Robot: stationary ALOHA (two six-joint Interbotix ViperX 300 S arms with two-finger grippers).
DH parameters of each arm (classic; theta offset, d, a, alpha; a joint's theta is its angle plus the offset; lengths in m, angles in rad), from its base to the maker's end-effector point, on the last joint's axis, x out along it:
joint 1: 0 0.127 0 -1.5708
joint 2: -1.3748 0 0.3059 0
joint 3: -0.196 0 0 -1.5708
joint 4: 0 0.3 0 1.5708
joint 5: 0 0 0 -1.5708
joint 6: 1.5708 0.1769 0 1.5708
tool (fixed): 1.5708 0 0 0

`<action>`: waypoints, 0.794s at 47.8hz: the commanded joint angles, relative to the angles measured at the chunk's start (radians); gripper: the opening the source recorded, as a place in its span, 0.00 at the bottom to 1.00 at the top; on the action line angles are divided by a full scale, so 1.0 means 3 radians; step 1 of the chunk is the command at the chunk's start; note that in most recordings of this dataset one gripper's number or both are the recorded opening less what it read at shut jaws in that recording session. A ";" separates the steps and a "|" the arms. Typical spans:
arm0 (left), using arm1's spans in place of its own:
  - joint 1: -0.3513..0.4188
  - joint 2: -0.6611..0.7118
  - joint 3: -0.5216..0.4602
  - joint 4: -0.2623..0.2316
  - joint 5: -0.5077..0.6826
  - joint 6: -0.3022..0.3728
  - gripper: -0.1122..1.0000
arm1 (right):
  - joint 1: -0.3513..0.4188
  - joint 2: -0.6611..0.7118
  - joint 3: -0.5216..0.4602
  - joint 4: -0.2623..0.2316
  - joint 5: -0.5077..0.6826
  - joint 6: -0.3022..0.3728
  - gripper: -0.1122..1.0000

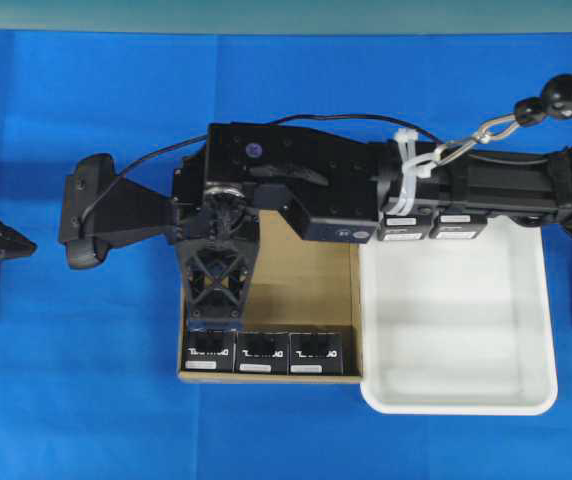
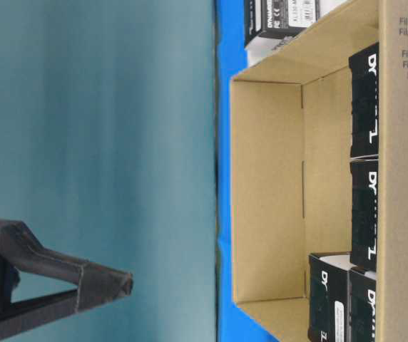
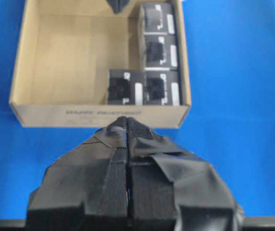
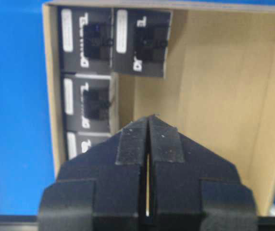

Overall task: Pick the box from inside the cardboard box.
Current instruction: 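Lower the open right gripper onto the upper-left black-and-white box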

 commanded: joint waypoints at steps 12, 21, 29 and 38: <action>0.0000 0.0005 -0.0077 0.0005 -0.0041 -0.0010 0.04 | -0.0066 0.0036 0.0220 0.0179 -0.0302 0.0015 0.54; -0.0010 0.0005 -0.0072 0.0005 -0.0051 -0.0148 0.04 | -0.0087 0.0020 0.0394 0.0179 -0.0424 -0.0077 0.96; -0.0015 0.0005 -0.0072 0.0005 -0.0056 -0.0199 0.04 | -0.0087 0.0026 0.0578 0.0210 -0.0660 -0.0159 0.95; -0.0015 0.0005 -0.0077 0.0005 -0.0092 -0.0199 0.04 | -0.0107 0.0061 0.0787 0.0297 -0.0905 -0.0159 0.95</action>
